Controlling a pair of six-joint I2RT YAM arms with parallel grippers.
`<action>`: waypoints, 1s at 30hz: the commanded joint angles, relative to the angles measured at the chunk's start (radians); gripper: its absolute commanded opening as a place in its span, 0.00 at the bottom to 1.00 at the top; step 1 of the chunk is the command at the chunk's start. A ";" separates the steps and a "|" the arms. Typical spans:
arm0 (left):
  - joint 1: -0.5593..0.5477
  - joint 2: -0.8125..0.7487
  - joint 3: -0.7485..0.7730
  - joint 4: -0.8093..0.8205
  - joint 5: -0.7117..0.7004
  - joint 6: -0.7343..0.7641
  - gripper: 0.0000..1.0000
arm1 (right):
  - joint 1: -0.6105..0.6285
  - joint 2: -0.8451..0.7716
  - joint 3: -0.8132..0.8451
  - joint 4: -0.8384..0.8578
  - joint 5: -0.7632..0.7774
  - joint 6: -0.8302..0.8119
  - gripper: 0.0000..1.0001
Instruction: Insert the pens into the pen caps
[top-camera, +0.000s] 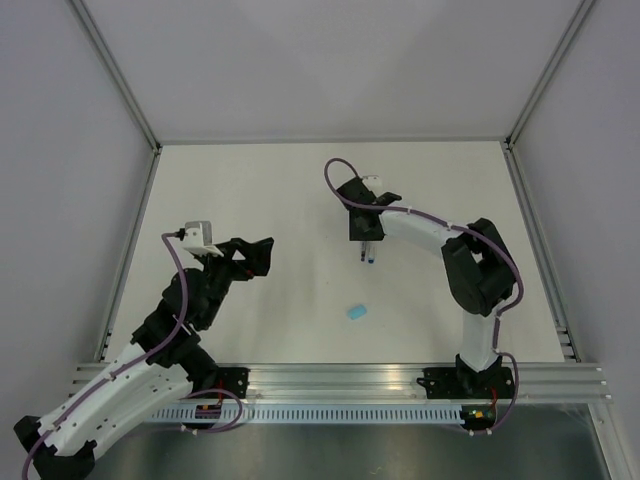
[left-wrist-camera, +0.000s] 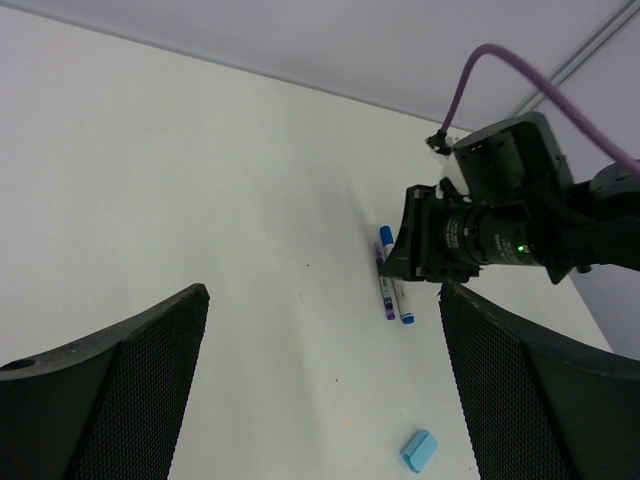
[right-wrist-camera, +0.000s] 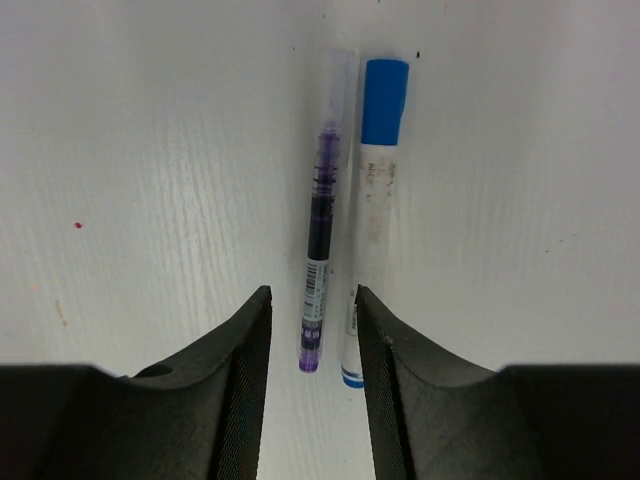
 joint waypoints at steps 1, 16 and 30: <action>-0.001 0.013 -0.012 0.029 0.007 0.038 1.00 | -0.017 -0.149 0.059 -0.060 -0.026 -0.089 0.46; -0.002 0.040 -0.016 0.045 0.028 0.035 1.00 | -0.709 -0.430 -0.258 -0.205 -0.207 -0.005 0.57; -0.001 0.000 -0.081 0.129 0.055 0.010 0.99 | -0.705 -0.457 -0.033 -0.277 -0.262 -0.806 0.76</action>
